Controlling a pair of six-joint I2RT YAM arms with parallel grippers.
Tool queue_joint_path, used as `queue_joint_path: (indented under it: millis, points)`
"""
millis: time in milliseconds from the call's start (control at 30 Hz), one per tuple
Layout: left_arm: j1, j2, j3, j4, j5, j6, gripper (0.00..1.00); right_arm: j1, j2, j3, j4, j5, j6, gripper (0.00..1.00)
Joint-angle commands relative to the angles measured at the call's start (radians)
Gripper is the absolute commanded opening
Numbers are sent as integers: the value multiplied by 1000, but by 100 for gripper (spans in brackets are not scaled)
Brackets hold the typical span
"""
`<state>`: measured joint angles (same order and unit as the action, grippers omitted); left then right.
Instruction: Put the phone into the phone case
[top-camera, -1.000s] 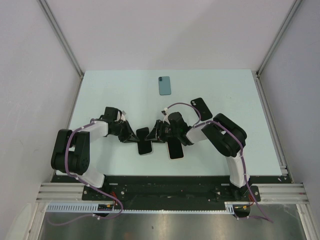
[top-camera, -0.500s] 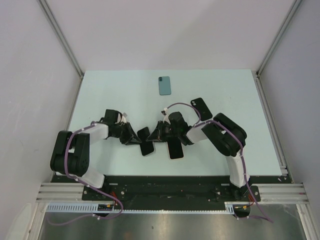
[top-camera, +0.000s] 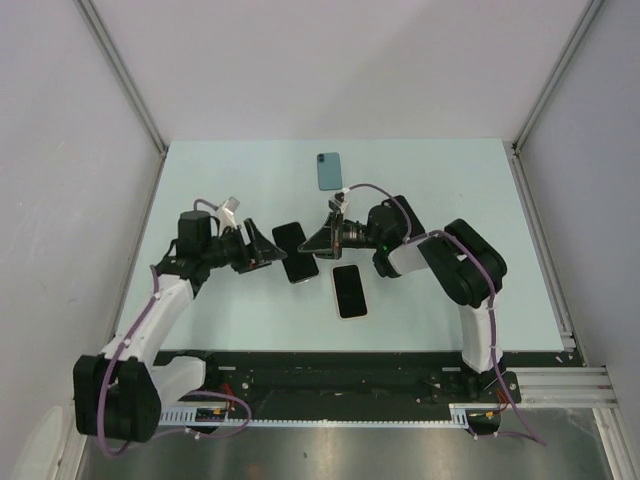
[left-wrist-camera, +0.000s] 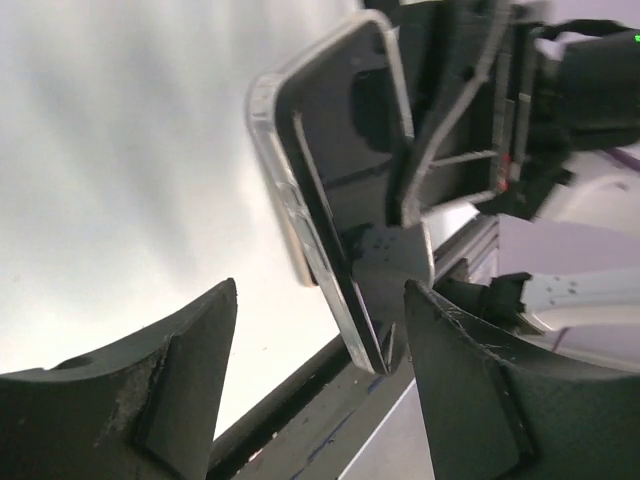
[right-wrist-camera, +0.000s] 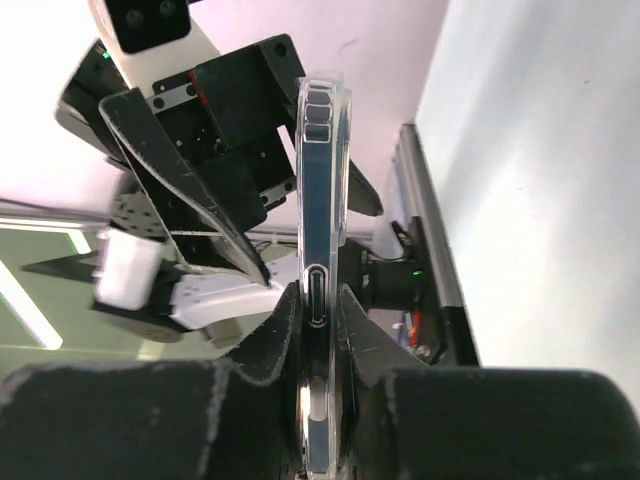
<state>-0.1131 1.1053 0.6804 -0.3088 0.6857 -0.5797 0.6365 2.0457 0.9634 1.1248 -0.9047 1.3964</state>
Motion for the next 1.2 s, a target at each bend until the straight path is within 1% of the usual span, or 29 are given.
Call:
queue_joint_path:
  millis: [0,200,567,667,700,767,800,867,900,933,967,1033,1167]
  points:
    - [24,-106,-22,196,174,-84,72,-23,-68,-6,471,-115,233,1]
    - [49,-119,-84,401,262,-215,68,-23,-110,-8,475,-138,266,0]
    - [108,-128,-136,534,287,-301,61,-1,-145,-11,477,-131,297,0]
    - [110,-119,-136,542,293,-308,56,5,-150,-9,477,-129,297,1]
    - [110,-117,-139,543,294,-312,47,9,-150,-11,477,-131,299,1]
    - [110,-114,-142,544,291,-316,37,15,-147,-11,477,-134,297,3]
    - [110,-113,-143,542,294,-318,25,20,-141,-11,475,-137,297,4]
    - [110,-108,-143,530,299,-312,16,25,-134,-12,475,-138,296,11]
    - [110,-108,-139,519,301,-307,7,28,-131,-12,475,-137,293,14]
    - [110,-108,-137,498,301,-295,2,29,-125,-14,475,-134,288,18]
    - [110,-107,-134,476,298,-284,0,29,-124,-15,475,-131,288,20]
    - [110,-107,-116,418,290,-253,0,29,-111,-14,475,-117,285,22]
    - [110,-113,-91,324,278,-209,0,23,-98,-15,475,-97,283,22]
